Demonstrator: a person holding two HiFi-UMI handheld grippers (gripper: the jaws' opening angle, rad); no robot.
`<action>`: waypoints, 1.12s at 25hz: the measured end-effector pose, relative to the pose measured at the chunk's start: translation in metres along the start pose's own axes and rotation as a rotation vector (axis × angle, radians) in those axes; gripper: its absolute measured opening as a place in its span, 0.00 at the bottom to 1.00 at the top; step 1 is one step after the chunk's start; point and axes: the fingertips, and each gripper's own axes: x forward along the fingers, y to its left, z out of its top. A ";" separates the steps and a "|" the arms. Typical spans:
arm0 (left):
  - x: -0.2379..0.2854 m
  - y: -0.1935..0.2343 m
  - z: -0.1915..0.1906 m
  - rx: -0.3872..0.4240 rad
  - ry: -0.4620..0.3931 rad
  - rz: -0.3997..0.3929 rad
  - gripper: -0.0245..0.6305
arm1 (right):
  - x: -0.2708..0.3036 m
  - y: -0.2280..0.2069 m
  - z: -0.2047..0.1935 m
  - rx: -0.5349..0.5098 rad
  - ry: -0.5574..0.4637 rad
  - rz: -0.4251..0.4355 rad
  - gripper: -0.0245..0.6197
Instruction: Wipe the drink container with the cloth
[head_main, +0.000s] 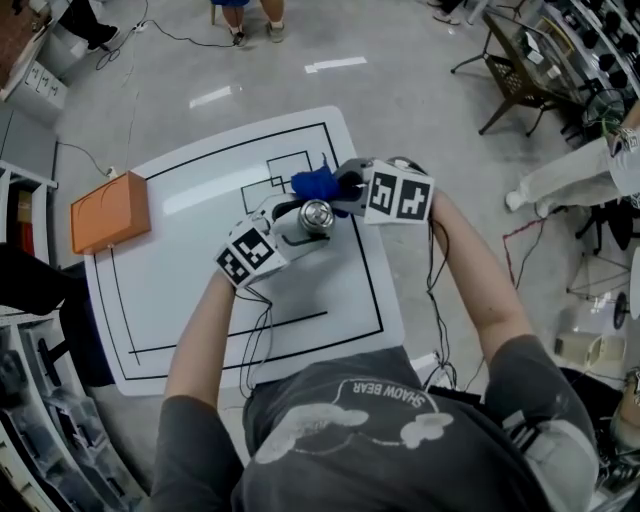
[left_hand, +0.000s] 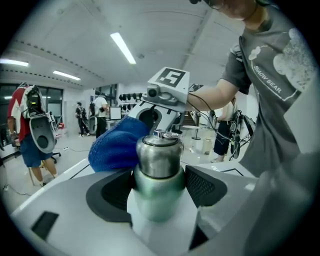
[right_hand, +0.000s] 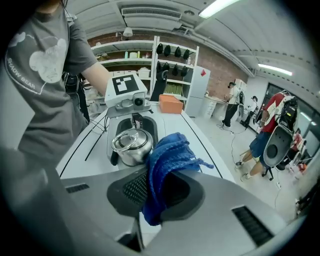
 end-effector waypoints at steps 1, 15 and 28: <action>0.000 0.000 0.000 0.009 0.002 -0.017 0.55 | 0.002 -0.001 -0.001 0.006 0.004 0.007 0.10; -0.004 0.001 -0.004 -0.082 -0.043 0.020 0.55 | 0.047 0.004 -0.054 0.062 0.138 0.052 0.10; -0.025 0.002 -0.006 -0.317 -0.118 0.468 0.55 | 0.018 0.006 -0.055 0.129 0.052 -0.063 0.10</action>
